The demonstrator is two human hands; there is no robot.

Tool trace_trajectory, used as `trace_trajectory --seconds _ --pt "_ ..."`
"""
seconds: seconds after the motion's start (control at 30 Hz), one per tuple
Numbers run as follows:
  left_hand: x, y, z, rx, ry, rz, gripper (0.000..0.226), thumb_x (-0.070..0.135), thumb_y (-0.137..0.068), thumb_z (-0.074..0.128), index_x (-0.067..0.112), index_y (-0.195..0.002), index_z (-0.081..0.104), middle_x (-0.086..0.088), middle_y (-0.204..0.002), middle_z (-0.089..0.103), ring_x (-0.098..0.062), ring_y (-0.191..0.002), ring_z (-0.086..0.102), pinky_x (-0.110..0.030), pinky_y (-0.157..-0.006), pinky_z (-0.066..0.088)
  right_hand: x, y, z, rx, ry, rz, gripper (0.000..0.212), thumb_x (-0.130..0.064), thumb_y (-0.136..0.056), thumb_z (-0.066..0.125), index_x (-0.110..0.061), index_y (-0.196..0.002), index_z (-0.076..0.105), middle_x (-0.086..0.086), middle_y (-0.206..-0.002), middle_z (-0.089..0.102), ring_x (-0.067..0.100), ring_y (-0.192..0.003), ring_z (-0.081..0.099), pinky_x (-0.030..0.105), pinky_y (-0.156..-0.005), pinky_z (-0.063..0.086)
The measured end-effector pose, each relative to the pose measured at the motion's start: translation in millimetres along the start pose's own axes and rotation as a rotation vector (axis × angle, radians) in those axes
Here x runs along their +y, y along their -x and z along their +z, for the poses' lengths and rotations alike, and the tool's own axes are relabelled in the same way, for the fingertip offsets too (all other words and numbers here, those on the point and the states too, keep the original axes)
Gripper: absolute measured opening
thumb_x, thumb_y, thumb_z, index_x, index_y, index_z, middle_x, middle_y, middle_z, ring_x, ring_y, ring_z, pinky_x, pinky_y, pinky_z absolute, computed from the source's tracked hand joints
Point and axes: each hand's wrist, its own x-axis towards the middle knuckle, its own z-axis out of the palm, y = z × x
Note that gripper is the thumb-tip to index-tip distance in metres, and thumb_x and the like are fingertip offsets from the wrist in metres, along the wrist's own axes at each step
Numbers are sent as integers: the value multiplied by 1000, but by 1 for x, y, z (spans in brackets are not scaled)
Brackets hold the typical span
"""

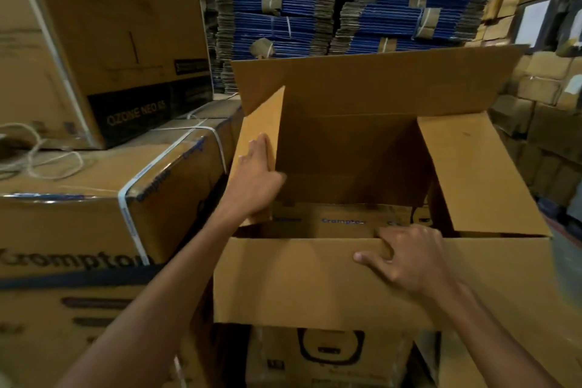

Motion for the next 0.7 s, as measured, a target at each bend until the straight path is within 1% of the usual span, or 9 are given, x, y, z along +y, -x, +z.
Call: trace_trajectory --seconds 0.07,0.13,0.2,0.27,0.37,0.43,0.53,0.63,0.7 --pt "-10 19 -28 27 315 -59 81 14 -95 57 36 -160 14 10 -124 52 -17 -103 59 -36 -79 53 0 0 -3 -21 23 -2 91 -97 -72 2 -33 -83 65 -16 -66 53 7 -65 48 28 -67 28" --pt "-24 37 -53 36 589 -163 72 7 -90 56 31 -155 36 6 -124 59 -20 -106 59 -42 -86 52 3 1 -1 31 4 -15 96 -98 -73 2 -31 -83 70 -14 -62 57 7 -60 51 27 -60 27" --pt "-44 51 -70 112 789 -277 46 8 -90 56 20 -135 58 -4 -120 63 -26 -107 60 -46 -84 52 3 2 1 35 17 -33 98 -97 -76 5 -28 -85 74 -12 -58 59 9 -56 56 24 -54 25" --pt "-61 59 -76 220 966 -345 23 10 -91 58 16 -113 63 -6 -108 64 -25 -100 62 -46 -77 55 4 1 1 52 25 -53 102 -96 -78 6 -24 -86 77 -8 -57 62 12 -53 59 23 -50 23" --pt "-78 69 -72 348 1124 -336 23 11 -92 61 14 -116 62 -5 -107 68 -22 -98 68 -45 -81 59 1 0 -4 56 3 -40 107 -97 -75 3 -24 -96 79 -5 -62 67 14 -58 63 25 -52 27" --pt "-85 70 -58 475 1098 -281 24 16 -96 63 19 -119 61 -1 -111 70 -18 -100 69 -40 -84 58 1 -1 -6 40 -7 -21 115 -99 -70 -2 -24 -106 78 -5 -71 71 13 -66 66 27 -57 35" --pt "-88 68 -27 616 738 -239 27 33 -97 67 21 -122 63 2 -107 69 -15 -95 66 -35 -82 55 -3 -2 -15 -48 2 -1 122 -102 -64 -2 -24 -120 73 -4 -94 76 15 -86 69 35 -76 49" --pt "-85 64 -1 543 425 -155 29 42 -102 57 17 -88 58 -1 -79 63 -14 -66 57 -27 -59 44 -11 -7 -31 -287 -69 98 109 -100 -68 22 -25 -135 63 -1 -119 71 16 -109 66 44 -99 48" --pt "-90 58 7 447 339 -70 43 47 -103 49 14 -76 53 -4 -67 58 -16 -53 52 -27 -53 40 -11 -11 -47 -392 -159 187 90 -89 -76 33 -25 -132 64 1 -117 71 16 -105 66 46 -98 48"
